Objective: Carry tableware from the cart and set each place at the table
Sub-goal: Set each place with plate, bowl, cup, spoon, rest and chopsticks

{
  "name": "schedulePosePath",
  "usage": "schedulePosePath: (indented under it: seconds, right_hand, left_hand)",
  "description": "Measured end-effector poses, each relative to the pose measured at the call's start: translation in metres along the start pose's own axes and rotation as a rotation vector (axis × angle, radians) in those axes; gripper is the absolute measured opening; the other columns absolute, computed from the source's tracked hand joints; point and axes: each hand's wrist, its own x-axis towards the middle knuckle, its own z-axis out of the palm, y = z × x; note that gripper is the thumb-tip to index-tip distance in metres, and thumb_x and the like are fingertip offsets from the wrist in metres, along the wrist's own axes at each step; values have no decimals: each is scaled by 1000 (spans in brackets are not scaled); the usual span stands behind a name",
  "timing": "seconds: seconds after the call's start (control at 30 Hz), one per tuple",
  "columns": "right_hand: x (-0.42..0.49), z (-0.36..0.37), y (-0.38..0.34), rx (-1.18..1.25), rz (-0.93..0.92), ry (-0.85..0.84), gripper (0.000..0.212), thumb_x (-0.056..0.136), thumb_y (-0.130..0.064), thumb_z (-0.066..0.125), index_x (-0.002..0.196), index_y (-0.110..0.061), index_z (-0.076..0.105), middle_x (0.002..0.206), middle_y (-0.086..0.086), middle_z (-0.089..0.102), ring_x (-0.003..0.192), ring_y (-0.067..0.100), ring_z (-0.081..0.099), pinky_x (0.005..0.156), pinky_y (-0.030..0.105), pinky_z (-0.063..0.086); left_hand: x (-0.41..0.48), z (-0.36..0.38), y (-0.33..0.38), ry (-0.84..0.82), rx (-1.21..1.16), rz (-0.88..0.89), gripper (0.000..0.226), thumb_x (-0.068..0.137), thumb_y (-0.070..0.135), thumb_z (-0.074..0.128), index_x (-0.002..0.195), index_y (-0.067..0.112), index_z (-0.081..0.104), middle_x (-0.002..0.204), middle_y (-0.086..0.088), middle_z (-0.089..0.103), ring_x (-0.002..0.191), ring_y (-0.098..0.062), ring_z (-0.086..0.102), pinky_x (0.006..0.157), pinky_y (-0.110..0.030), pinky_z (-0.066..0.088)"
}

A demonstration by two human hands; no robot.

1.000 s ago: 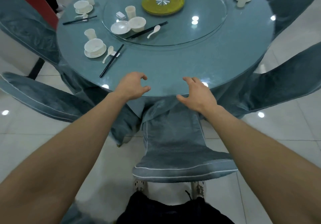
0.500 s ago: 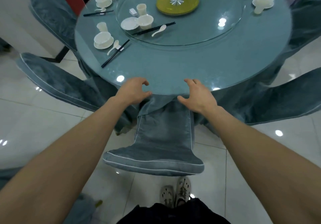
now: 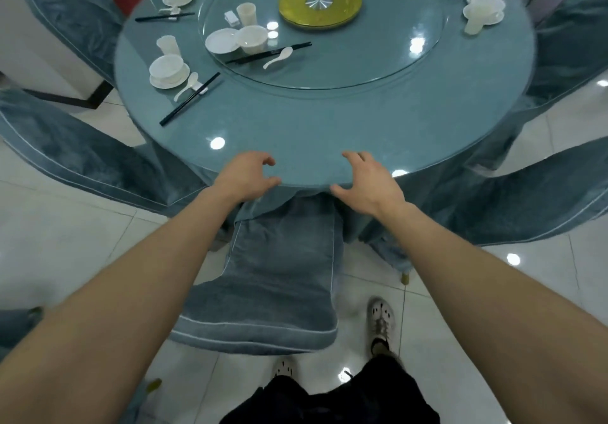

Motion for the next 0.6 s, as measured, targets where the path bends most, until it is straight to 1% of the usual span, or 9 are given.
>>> schedulePosePath:
  seconds: [0.13, 0.23, 0.37, 0.6]
  right_hand:
    - [47, -16, 43, -3, -40, -75, 78, 96, -48, 67, 161, -21, 33, 154, 9, 44, 136, 33, 50, 105, 46, 47]
    - [75, -27, 75, 0, -69, -123, 79, 95, -48, 68, 160, -19, 34, 156, 10, 43, 138, 34, 49, 109, 48, 46]
    - [105, -42, 104, -1, -103, -171, 82, 94, -48, 69, 162, -20, 34, 157, 10, 43, 140, 33, 48, 112, 46, 45]
    - [151, -57, 118, 0, -168, -187, 82, 95, -47, 68, 162, -17, 34, 156, 12, 43, 139, 35, 49, 112, 48, 46]
  left_hand:
    - [39, 19, 33, 11, -47, -99, 52, 93, 43, 77, 138, 18, 65, 143, -3, 64, 127, -24, 63, 108, -43, 52]
    - [61, 36, 62, -10, -40, -129, 52, 93, 44, 77, 137, 19, 66, 143, -2, 65, 128, -24, 63, 107, -42, 52]
    - [86, 48, 93, -1, -47, -163, 52, 95, 44, 76, 139, 17, 65, 143, -3, 65, 128, -23, 63, 108, -38, 50]
    - [122, 32, 95, 29, -51, -225, 53, 95, 44, 76, 139, 17, 65, 143, -5, 65, 127, -25, 63, 106, -38, 51]
